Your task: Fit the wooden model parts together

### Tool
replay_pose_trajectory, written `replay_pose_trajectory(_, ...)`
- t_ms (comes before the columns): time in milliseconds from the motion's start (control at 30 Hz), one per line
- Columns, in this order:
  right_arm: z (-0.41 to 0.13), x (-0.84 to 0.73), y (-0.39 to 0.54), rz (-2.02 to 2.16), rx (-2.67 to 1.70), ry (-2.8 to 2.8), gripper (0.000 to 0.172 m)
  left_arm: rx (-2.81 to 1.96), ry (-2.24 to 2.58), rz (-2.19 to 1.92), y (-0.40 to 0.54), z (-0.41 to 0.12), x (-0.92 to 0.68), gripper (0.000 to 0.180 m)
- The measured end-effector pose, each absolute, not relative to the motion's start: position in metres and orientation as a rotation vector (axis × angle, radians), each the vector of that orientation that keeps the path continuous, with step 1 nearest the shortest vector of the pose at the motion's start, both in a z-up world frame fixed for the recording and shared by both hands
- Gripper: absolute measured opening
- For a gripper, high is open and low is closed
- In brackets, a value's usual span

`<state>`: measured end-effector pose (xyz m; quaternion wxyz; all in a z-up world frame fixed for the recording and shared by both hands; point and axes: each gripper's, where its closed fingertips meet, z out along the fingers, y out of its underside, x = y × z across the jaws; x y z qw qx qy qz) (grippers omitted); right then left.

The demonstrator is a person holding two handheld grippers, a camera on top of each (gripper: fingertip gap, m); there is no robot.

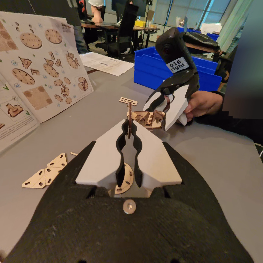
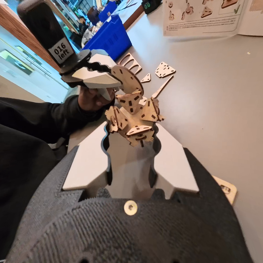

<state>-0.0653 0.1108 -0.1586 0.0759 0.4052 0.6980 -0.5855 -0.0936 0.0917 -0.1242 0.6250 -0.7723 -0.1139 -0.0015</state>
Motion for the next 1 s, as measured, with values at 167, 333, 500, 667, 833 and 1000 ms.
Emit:
replay_pose_trajectory(167,-0.154,-0.063,0.110,-1.775,1.200,2.008,0.059,-1.771,-0.212,0.052,0.092,-0.121,-0.091,0.000)
replay_pose_trajectory(333,-0.151,-0.058,0.107,-1.777,1.170,1.919,0.059,-1.762,-0.184,0.052,0.092,-0.119,-0.088,0.000)
replay_pose_trajectory(500,-0.150,-0.057,0.107,-1.778,1.161,1.908,0.059,-1.763,-0.165,0.065,0.091,-0.119,-0.088,0.000)
replay_pose_trajectory(667,-0.149,-0.056,0.107,-1.782,1.150,1.897,0.059,-1.759,-0.145,0.075,0.091,-0.118,-0.086,0.000)
replay_pose_trajectory(833,-0.148,-0.055,0.107,-1.787,1.142,1.882,0.059,-1.750,-0.136,0.075,0.091,-0.116,-0.085,0.000)
replay_pose_trajectory(1000,-0.147,-0.054,0.106,-1.790,1.138,1.872,0.059,-1.743,-0.137,0.067,0.091,-0.116,-0.085,0.000)
